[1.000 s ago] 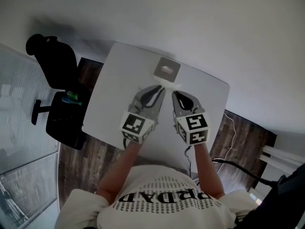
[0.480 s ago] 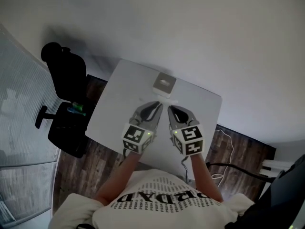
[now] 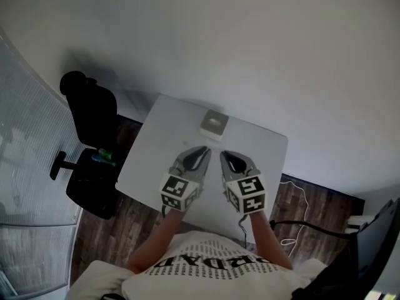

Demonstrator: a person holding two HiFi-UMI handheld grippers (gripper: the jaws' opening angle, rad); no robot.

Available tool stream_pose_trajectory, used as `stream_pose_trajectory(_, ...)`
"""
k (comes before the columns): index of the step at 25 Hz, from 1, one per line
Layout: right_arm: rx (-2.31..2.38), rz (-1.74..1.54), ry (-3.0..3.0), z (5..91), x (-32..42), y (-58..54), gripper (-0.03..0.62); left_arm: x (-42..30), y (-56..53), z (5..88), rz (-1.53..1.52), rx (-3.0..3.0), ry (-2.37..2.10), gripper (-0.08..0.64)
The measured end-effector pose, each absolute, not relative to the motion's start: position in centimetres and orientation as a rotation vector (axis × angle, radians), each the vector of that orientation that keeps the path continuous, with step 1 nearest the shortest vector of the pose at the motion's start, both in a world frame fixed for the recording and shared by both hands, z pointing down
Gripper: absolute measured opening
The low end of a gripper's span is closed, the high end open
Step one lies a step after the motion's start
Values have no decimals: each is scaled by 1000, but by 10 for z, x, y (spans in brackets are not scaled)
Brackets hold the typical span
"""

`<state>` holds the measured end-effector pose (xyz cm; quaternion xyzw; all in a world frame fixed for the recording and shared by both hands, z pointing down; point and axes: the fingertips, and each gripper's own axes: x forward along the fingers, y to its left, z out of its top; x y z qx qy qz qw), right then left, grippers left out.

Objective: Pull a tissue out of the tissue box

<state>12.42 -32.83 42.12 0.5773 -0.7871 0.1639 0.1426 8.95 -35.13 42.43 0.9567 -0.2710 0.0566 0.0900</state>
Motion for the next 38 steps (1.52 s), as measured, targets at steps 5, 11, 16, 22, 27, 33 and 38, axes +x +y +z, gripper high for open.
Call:
stream_pose_trajectory(5, 1669, 471, -2264, 421, 121, -330, 9, 84, -351, 423, 161, 2830, -802, 31)
stream_pose_trajectory(11, 1659, 450, -2271, 415, 116, -333, 9, 84, -348, 416, 145, 2823, -789, 31)
stream_pose_trajectory(16, 1667, 428, -2279, 412, 114, -337, 9, 80, -350, 417, 144, 2822, -784, 30)
stream_pose_trajectory(22, 1662, 437, -2261, 415, 113, -339, 9, 77, -351, 420, 143, 2817, -787, 30)
stream_pose_trajectory(27, 1670, 441, -2260, 416, 114, -340, 9, 75, -351, 420, 144, 2817, -787, 31)
stream_pose_trajectory(33, 1670, 440, -2266, 415, 115, -342, 8, 77, -353, 420, 146, 2830, -790, 29)
stream_pose_trajectory(38, 1676, 438, -2266, 415, 118, -342, 8, 80, -354, 421, 153, 2835, -780, 29)
